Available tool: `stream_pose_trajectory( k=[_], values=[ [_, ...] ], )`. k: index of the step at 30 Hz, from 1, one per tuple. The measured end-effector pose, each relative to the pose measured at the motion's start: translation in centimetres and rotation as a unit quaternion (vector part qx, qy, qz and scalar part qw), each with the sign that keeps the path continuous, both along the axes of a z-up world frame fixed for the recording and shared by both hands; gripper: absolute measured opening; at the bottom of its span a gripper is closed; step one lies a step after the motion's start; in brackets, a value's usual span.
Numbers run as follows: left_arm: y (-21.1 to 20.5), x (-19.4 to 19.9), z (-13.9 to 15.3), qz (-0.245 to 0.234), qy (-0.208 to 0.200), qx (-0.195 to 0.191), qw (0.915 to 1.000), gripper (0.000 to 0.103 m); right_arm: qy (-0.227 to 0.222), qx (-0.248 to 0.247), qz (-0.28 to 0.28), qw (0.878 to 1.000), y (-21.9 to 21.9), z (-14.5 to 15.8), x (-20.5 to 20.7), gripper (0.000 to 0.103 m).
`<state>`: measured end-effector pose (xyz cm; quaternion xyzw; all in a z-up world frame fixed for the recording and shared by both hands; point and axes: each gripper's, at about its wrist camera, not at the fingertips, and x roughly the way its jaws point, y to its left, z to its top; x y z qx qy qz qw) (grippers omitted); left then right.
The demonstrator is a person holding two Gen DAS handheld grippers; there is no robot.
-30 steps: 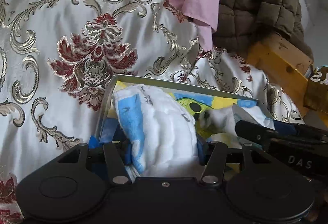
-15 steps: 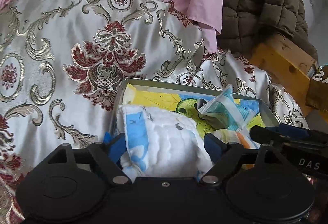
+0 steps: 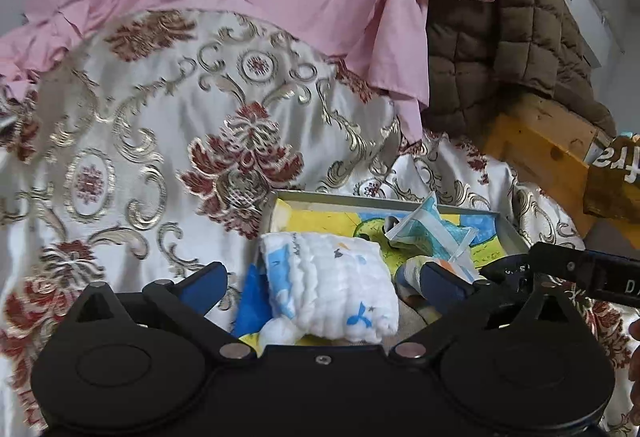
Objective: Organize soft objects
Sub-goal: 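Lower the muslin cloth and tissue pack into the tray and open both tools, then lift both tools away from the tray back toward the remaining items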
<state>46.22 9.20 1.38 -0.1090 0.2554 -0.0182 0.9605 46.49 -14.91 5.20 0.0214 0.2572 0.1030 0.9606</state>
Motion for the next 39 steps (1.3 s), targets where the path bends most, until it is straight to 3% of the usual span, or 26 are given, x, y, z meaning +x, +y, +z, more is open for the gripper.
stream_pose_trajectory(
  k=[15, 20, 39],
  values=[
    [0.4, -8.0, 3.9, 0.036, -0.043, -0.005, 0.9984, 0.102, -0.038, 0.003, 0.005, 0.999, -0.8, 4.1, -7.4, 0.099],
    [-0.1, -10.8, 4.6, 0.032, -0.059, 0.020, 0.9976, 0.102, -0.049, -0.009, 0.013, 0.999, -0.8, 5.0, -9.8, 0.099],
    [-0.5, -20.7, 4.3, 0.052, -0.072, 0.008, 0.9960, 0.102, -0.071, 0.003, 0.010, 0.997, -2.4, 5.3, -19.5, 0.102]
  ],
)
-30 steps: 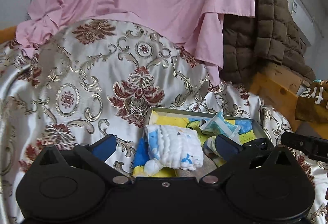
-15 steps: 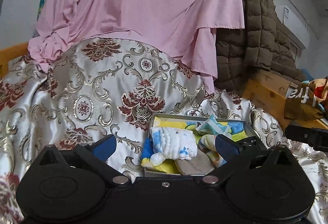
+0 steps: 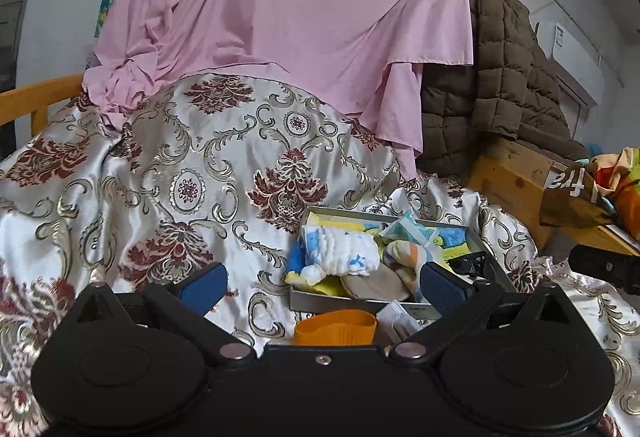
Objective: Organize soft objects
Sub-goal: 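Lift both tools away from the tray back toward the remaining items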
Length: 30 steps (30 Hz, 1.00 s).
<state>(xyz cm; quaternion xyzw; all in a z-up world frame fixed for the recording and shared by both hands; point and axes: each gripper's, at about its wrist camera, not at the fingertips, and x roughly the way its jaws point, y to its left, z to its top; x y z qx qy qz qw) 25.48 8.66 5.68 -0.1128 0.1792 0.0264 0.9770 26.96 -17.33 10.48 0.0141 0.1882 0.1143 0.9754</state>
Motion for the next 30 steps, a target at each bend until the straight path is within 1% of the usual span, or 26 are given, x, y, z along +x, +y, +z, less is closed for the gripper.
stream_pose_trajectory(
  k=[6, 9, 13, 18, 23, 30],
  values=[
    [-0.6, -2.5, 0.1, 0.007, -0.002, -0.010, 0.9999, 0.102, 0.001, 0.008, -0.004, 1.000, -0.7, 0.1, -2.1, 0.102],
    [-1.0, -3.7, 0.2, 0.008, -0.002, -0.016, 0.9998, 0.102, -0.003, 0.004, -0.002, 1.000, -0.7, 0.1, -3.2, 0.102],
    [-1.4, -5.2, 0.5, 0.007, -0.004, -0.012, 0.9999, 0.102, -0.008, -0.003, 0.003, 1.000, -0.6, 0.3, -4.6, 0.102],
    [-1.6, -6.9, 0.6, 0.011, -0.008, -0.010, 0.9999, 0.102, -0.014, 0.000, 0.006, 1.000, -0.6, 0.2, -6.5, 0.102],
    [-2.1, -8.3, 0.4, 0.007, -0.011, 0.000, 0.9999, 0.102, -0.013, -0.001, 0.008, 1.000, -0.8, -0.6, -8.2, 0.103],
    [-2.6, -10.2, -1.0, 0.004, -0.011, 0.000, 0.9999, 0.102, -0.004, 0.002, 0.006, 1.000, -1.3, -2.3, -9.8, 0.103]
  ],
)
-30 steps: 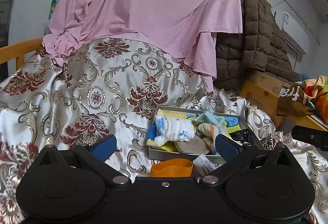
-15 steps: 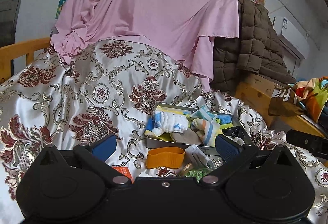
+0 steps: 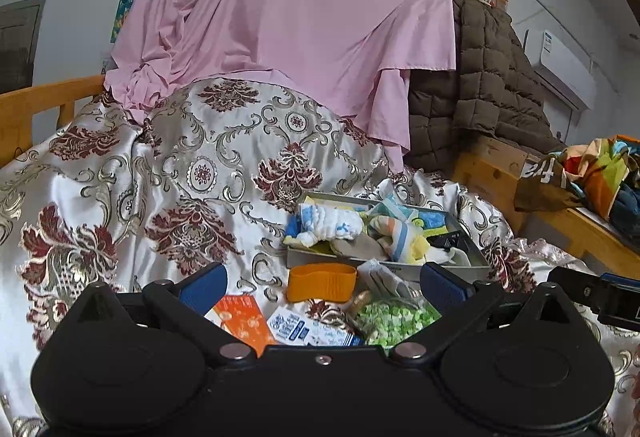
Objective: Organize soft objects
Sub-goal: 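Lift both tools away from the tray back toward the remaining items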
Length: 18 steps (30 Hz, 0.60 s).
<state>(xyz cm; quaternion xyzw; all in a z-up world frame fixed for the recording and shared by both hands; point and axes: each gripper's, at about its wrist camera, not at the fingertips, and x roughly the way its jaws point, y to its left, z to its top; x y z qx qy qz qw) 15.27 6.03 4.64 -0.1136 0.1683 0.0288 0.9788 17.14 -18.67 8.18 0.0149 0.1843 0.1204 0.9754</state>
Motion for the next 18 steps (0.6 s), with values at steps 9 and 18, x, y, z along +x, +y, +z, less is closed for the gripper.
stream_pose_trajectory(
  k=[9, 18],
  values=[
    [-0.2, -1.3, -1.7, 0.003, 0.006, 0.004, 1.0000, 0.102, 0.005, -0.002, -0.005, 1.000, -0.7, -2.0, -1.5, 0.103],
    [-0.1, -2.5, -4.0, 0.034, 0.033, 0.025, 0.9986, 0.102, 0.014, -0.011, -0.004, 1.000, -0.2, -4.4, -2.8, 0.103]
  ],
)
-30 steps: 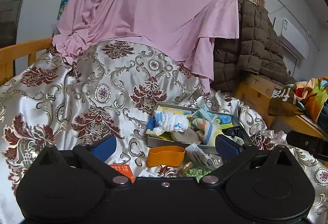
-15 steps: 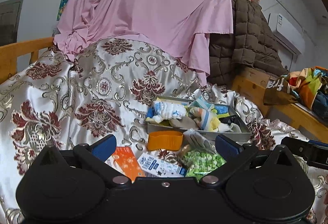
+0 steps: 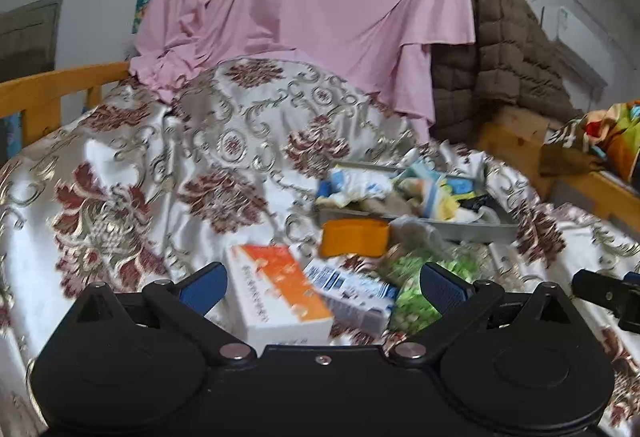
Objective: Organize soft objects
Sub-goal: 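Lift both tools away from the tray back toward the remaining items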
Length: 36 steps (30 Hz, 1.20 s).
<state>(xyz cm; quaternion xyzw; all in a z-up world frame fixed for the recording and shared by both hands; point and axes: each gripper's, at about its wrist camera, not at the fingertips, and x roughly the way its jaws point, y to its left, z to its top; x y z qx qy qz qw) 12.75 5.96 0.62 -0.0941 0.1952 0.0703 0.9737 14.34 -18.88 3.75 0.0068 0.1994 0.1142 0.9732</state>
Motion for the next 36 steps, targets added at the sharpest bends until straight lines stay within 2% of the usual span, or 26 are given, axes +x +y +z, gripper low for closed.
stream_pose_trajectory(
  k=[18, 26, 31, 36],
  values=[
    [1.1, -1.2, -3.2, 0.054, 0.049, -0.005, 0.9973, 0.102, 0.021, 0.007, -0.010, 1.000, 1.5, -4.2, -0.6, 0.103],
    [0.8, -1.3, -3.2, 0.071, 0.052, 0.013, 0.9960, 0.102, 0.027, -0.002, 0.002, 1.000, 2.2, -5.5, -0.3, 0.103],
    [1.0, -1.2, -3.3, 0.085, 0.063, 0.005, 0.9944, 0.102, 0.022, -0.008, 0.009, 1.000, 2.7, -6.0, -0.1, 0.103],
    [1.0, -1.4, -2.9, 0.092, 0.057, 0.000, 0.9941, 0.102, 0.017, -0.010, 0.010, 1.000, 3.1, -6.2, 0.2, 0.103]
  ],
)
